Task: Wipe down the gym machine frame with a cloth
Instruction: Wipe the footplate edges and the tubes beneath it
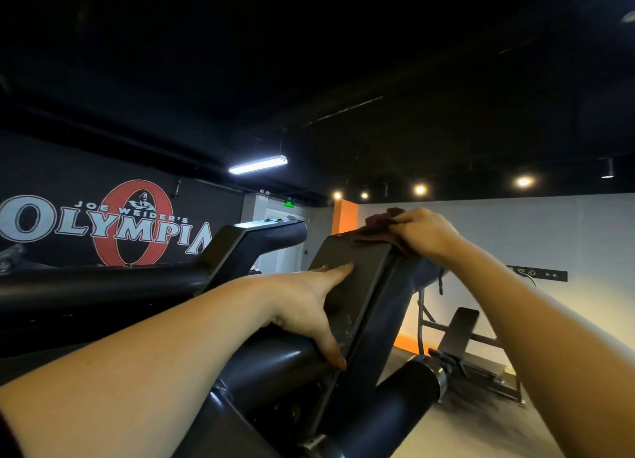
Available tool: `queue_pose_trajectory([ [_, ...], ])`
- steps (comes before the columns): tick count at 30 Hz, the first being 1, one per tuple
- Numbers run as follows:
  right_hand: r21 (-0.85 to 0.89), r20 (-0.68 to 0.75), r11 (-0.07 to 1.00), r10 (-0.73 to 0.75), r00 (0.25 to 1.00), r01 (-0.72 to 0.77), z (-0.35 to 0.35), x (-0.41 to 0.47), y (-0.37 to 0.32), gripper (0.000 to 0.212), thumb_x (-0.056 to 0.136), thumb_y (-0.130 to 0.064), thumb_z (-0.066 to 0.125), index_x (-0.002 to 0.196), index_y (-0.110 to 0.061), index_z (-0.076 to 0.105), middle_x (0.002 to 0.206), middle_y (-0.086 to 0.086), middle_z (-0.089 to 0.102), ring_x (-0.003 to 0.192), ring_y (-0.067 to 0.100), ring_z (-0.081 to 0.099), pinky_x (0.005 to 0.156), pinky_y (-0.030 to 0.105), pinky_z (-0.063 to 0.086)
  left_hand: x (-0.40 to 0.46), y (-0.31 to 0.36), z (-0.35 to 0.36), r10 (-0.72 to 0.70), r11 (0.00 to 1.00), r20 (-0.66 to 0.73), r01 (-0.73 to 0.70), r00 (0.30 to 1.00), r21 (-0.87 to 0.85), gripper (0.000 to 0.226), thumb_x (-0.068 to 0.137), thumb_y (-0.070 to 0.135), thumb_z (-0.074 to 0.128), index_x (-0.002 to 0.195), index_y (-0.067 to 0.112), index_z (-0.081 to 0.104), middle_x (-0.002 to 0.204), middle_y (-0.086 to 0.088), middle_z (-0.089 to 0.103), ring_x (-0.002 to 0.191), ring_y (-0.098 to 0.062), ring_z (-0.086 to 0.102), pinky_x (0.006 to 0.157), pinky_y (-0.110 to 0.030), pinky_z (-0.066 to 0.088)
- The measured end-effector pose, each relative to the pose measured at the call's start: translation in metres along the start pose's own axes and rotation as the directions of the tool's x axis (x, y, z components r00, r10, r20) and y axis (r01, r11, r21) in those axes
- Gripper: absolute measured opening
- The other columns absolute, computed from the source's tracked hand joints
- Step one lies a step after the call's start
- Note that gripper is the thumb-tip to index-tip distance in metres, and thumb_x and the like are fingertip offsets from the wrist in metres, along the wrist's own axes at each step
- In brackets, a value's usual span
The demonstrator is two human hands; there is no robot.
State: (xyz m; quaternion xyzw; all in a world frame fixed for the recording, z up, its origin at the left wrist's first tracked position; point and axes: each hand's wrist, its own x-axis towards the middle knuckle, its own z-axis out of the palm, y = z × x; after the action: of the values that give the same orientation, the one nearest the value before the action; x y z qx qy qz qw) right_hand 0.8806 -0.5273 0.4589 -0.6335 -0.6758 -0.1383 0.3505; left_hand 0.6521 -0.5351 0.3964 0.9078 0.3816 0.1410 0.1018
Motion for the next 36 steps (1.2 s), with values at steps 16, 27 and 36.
queue_pose_trajectory([
  [16,-0.200,0.101,0.969,-0.124,0.987,0.142,0.020,-0.005,-0.055,0.030,0.093,-0.033,0.056,0.121,-0.026,0.065,0.120,0.003,0.064,0.106,0.021,0.059,0.094,0.038,0.048,0.000,0.009,-0.008,-0.051,0.997,0.027,0.049,0.998,0.067,0.126,0.063,0.035,0.089,0.155,0.031,0.003,0.155,0.007,0.029,0.138,-0.017,0.035,0.114,-0.035,0.033],
  [27,-0.092,0.182,0.909,-0.385,0.905,0.406,0.038,-0.106,-0.067,0.027,0.096,-0.019,0.055,0.120,-0.022,0.067,0.120,-0.001,0.065,0.110,0.015,0.059,0.097,0.029,0.044,-0.058,0.031,-0.001,-0.253,0.906,-0.061,0.258,0.966,0.334,0.063,0.067,0.053,0.080,0.120,0.022,0.063,0.101,0.002,0.061,0.094,-0.018,0.059,0.089,-0.035,0.051],
  [36,0.204,0.256,0.925,-0.365,0.895,0.320,0.017,-0.163,-0.112,0.025,0.093,-0.016,0.061,0.115,-0.026,0.070,0.114,-0.005,0.064,0.105,0.013,0.057,0.095,0.029,0.045,-0.169,0.019,0.003,-0.310,0.916,-0.308,0.369,0.899,0.156,0.042,0.090,0.046,0.061,0.123,0.020,0.066,0.120,-0.002,0.065,0.111,-0.022,0.058,0.100,-0.039,0.045],
])
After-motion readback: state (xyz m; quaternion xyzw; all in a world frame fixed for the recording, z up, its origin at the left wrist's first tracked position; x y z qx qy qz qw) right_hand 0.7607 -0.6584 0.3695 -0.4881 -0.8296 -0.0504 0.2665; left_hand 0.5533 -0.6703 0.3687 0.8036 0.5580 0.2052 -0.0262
